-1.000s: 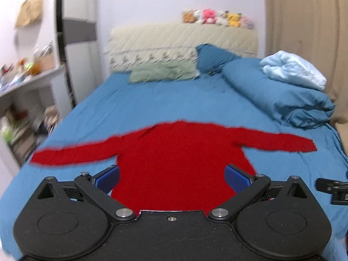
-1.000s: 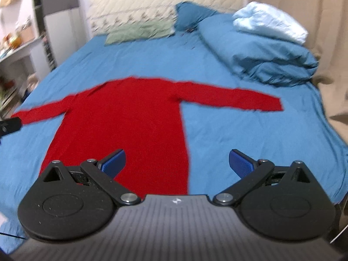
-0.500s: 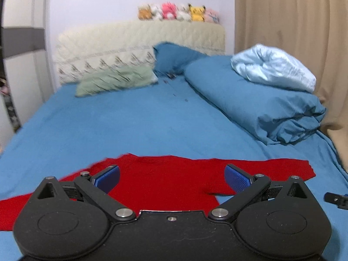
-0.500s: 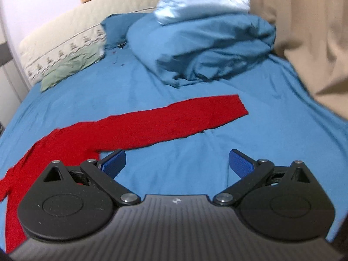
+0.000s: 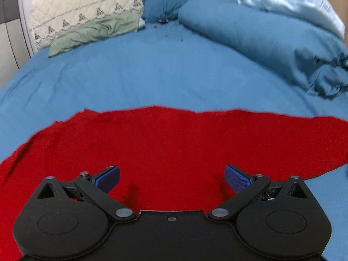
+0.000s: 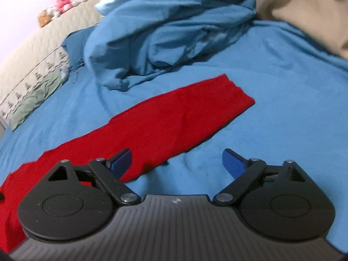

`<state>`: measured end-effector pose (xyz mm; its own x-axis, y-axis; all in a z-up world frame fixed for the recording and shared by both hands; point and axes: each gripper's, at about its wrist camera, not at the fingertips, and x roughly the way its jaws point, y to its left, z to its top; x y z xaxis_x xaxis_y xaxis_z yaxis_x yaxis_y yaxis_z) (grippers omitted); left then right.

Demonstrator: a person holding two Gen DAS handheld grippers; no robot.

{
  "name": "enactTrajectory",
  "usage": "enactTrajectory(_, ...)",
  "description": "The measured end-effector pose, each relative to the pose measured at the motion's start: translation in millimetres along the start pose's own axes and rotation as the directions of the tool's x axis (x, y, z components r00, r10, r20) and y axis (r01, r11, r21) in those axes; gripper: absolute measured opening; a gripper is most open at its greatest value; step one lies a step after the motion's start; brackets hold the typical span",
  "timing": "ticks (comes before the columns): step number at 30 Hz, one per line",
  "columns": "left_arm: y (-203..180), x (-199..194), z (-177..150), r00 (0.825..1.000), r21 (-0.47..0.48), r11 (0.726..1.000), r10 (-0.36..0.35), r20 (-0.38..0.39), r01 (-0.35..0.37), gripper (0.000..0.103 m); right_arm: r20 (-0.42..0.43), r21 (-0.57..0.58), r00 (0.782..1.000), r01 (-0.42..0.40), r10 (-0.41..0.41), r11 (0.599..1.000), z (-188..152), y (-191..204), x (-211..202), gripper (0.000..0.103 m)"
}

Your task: Fold small clothes

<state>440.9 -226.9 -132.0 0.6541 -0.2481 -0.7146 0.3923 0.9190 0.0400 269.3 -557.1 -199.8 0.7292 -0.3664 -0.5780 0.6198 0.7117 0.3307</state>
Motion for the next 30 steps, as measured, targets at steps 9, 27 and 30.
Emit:
enactTrajectory(9, 6.3, 53.9, 3.4, 0.99, -0.069, 0.997, -0.046, -0.137, 0.037, 0.103, 0.018, 0.113, 0.996, 0.088, -0.09, 0.99, 26.4, -10.6, 38.5, 0.058)
enactTrajectory(27, 113.7, -49.5, 28.5, 0.998, -0.077, 0.996, 0.034, -0.058, -0.039, 0.103, 0.003, -0.046, 0.947, -0.321, 0.321, 0.946, 65.8, 207.8, -38.3, 0.02)
enactTrajectory(30, 156.1, -67.9, 12.3, 0.996, -0.101, 0.992, 0.072, -0.046, -0.076, 0.103, -0.1, -0.069, 0.869, -0.491, 0.484, 0.868, 26.4, 288.7, -35.5, 0.02)
